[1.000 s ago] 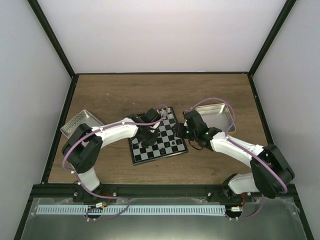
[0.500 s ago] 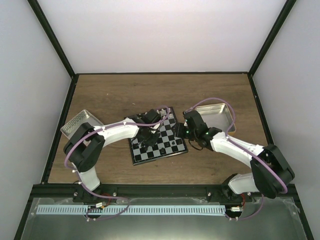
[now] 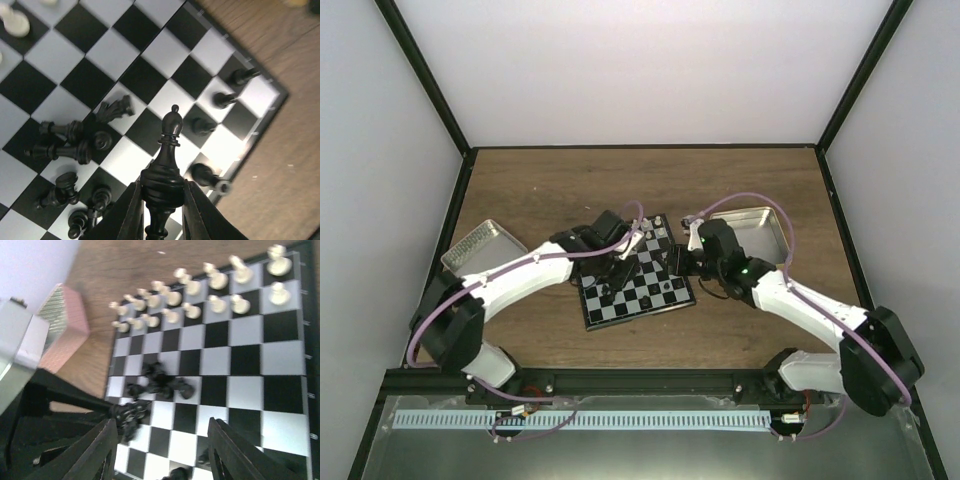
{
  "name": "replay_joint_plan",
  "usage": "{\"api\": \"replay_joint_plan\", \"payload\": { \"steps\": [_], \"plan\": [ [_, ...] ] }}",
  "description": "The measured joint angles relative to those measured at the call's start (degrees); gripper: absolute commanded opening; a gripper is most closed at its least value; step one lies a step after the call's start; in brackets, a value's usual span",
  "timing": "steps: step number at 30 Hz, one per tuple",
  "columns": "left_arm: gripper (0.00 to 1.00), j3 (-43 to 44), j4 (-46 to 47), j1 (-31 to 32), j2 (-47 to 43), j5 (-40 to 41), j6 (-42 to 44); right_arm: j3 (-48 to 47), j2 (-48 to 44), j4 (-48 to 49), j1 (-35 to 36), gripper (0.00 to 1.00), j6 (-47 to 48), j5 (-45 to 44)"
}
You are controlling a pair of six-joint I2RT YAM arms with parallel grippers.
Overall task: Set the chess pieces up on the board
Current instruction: Pick up the chess piece from the chessboard.
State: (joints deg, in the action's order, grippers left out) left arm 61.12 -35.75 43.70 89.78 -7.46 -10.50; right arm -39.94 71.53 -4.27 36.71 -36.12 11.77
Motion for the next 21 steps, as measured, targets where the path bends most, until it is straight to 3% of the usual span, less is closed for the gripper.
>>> {"api": "replay_joint_plan", "payload": {
  "steps": [4,8,17,21],
  "plan": [
    [0.13,-0.1,1.9,0.0,-4.9,-3.0,0.6,0.0,-3.5,1.9,-0.9,0.66,2.9,7.5],
    [0.14,-1.1,5.2,0.0,-8.1,-6.4,2.1,0.0,-7.1,3.6,-3.4,0.68,2.8,13.1],
    [0.15,-6.6,14.2,0.0,-17.7,-15.0,5.0,0.0,-10.6,7.1,-7.0,0.67,0.6,24.2],
    [0.15,-7.4,17.1,0.0,-20.6,-16.8,5.3,0.0,-10.7,7.7,-7.0,0.61,0.7,28.1]
  ]
}}
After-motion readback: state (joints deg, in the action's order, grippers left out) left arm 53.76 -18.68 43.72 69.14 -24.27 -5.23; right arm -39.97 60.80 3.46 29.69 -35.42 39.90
